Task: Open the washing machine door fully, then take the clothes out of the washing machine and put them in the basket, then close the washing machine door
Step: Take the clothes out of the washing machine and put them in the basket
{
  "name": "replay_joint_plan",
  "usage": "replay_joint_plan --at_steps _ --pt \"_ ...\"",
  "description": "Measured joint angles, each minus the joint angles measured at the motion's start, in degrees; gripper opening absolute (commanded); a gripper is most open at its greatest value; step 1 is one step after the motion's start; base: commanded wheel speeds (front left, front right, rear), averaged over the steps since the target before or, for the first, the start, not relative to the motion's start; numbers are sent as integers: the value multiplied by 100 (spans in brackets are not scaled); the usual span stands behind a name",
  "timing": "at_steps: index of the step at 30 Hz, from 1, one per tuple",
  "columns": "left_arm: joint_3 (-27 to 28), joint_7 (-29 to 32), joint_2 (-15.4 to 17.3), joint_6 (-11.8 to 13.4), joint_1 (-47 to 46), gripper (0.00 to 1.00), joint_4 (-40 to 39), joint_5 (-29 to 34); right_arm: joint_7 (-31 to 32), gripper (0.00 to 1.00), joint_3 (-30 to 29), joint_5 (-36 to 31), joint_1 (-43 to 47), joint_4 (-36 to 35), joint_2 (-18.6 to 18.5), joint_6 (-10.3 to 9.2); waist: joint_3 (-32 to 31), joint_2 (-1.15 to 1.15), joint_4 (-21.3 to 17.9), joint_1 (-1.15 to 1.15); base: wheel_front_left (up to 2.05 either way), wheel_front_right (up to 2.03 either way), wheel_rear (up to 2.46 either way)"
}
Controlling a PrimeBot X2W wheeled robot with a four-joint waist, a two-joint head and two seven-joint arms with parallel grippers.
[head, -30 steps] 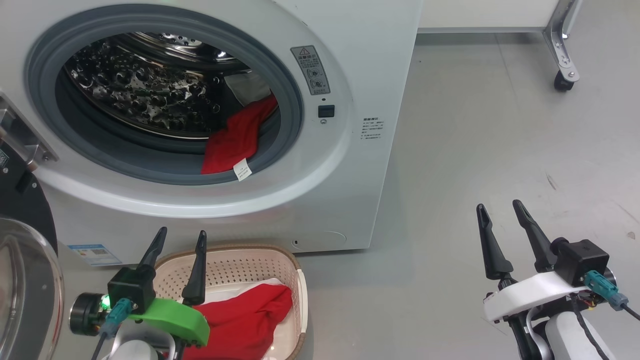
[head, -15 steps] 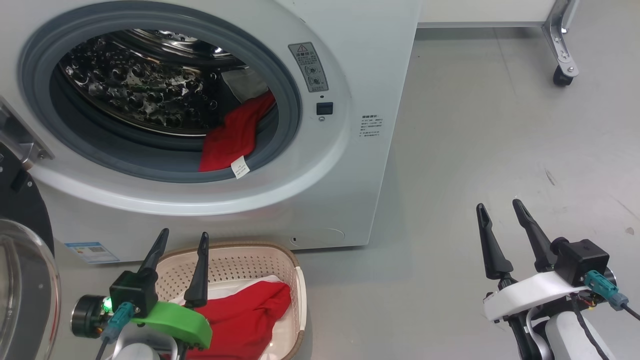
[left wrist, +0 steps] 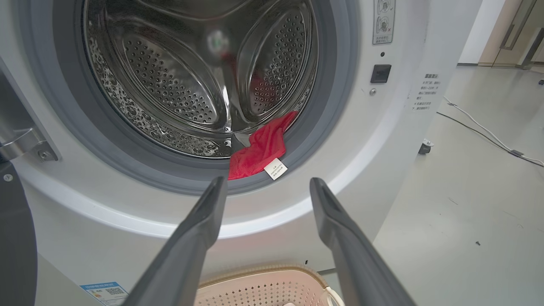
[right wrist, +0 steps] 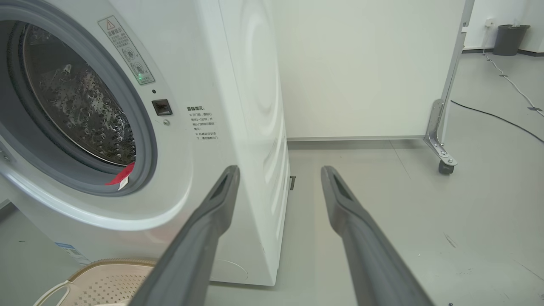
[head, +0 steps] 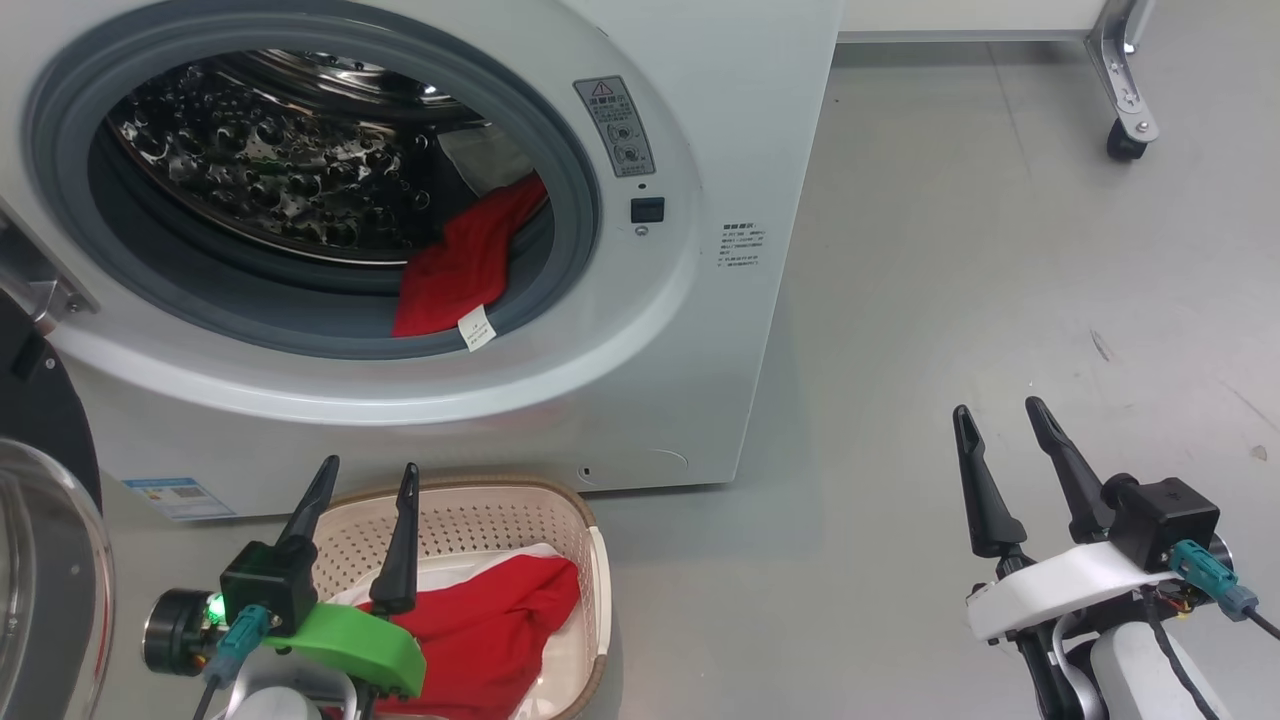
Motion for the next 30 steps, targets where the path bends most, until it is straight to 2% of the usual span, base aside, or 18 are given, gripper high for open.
replay_joint_plan --at_steps 20,30 --pt "-5 0 0 58 3 100 -85 0 0 100 -41 0 -3 -22 24 0 90 0 -43 0 0 0 0" --pt "204 -10 31 157 -4 100 -305 -9 0 100 51 0 -19 -100 25 0 315 0 -165 0 0 0 0"
